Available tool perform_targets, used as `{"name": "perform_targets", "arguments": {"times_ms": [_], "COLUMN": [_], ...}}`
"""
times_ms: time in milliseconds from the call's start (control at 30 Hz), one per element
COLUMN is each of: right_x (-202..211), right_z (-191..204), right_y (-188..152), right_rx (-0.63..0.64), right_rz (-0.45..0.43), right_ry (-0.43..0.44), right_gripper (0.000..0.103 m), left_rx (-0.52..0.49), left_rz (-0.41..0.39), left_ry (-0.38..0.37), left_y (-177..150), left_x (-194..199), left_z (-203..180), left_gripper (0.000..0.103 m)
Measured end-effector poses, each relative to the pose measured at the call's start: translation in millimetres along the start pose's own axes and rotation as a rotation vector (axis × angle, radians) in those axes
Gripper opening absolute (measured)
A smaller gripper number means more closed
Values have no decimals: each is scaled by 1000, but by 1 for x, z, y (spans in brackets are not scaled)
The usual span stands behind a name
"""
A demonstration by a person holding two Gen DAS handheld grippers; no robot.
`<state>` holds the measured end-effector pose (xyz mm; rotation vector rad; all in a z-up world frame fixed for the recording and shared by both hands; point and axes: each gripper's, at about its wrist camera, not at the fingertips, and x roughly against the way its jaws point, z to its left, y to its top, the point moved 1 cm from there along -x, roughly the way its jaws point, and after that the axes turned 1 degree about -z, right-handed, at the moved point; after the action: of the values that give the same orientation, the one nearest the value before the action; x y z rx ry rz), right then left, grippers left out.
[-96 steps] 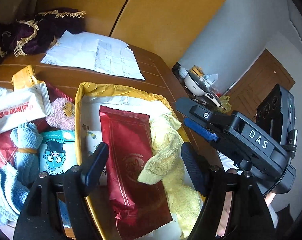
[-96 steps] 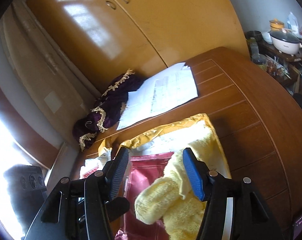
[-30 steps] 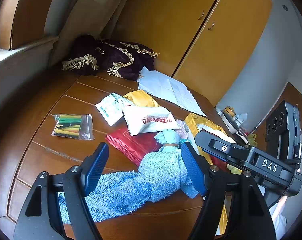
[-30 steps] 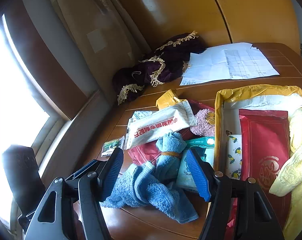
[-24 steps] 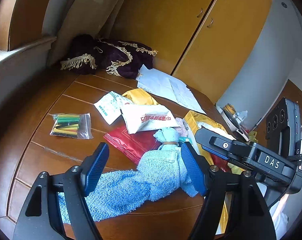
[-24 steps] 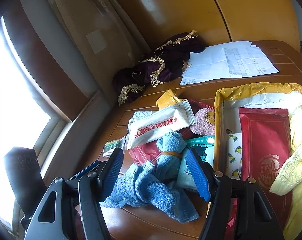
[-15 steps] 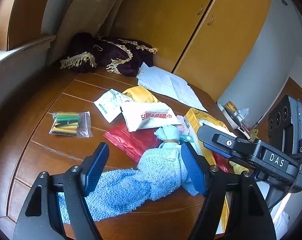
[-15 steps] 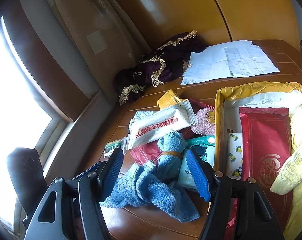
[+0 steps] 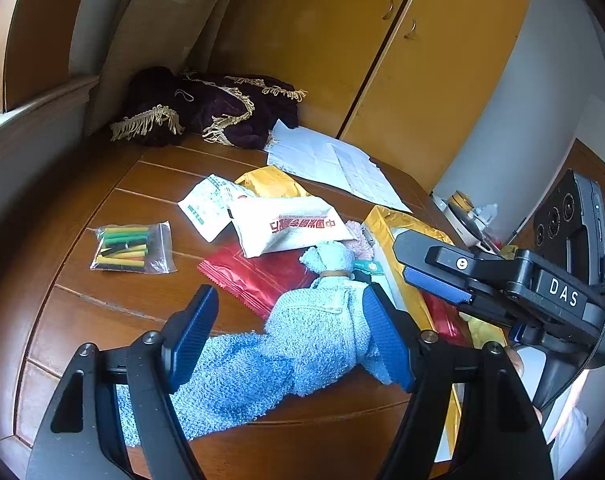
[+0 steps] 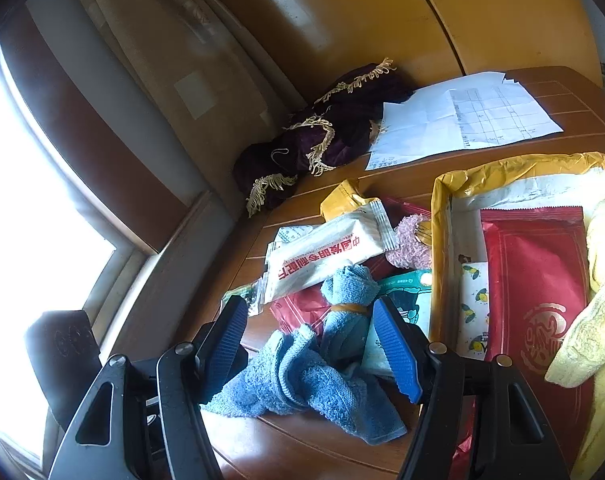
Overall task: Organize soft objects
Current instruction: 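Grasp the blue towel with the right tool, then grasp the bag of coloured sticks with the left tool while the right lifts the blue towel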
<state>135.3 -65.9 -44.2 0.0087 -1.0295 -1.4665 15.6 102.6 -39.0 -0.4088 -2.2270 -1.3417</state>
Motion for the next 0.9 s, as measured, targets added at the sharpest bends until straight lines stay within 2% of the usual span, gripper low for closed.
{"name": "perform_targets", "arguments": {"times_ms": [100,233,400,500,600,667,767,833,900], "right_x": [-3,-12,-37,-53,-61,-60,-54,-46,-35], "right_z": [9,40,75,83,84,83,82,82,81], "right_y": [-2,-13,-34,-44,-50,-50,-52,-53,-52], "right_rx": [48,214,439,511,531,539,536,510,480], "right_rz": [25,66,154,218,249,246,246,243,223], "right_ry": [16,-21,-136,-214,-274,-275,-271,-254,-212], "right_gripper": [67,67,67,67,61,50,41,36,34], "left_rx": [59,170,214,233,222,190,137,150,152], "left_rz": [-45,-74,-139,-156,-84,-12,36,66,129], "left_ry": [-4,-18,53,92,154,209,267,272,251], "left_y": [5,11,16,19,23,25,29,34,38], "left_x": [9,24,50,56,43,27,11,2,-10], "left_z": [12,38,65,78,88,88,88,93,96], "left_gripper": [74,74,74,74,74,74,74,74,74]}}
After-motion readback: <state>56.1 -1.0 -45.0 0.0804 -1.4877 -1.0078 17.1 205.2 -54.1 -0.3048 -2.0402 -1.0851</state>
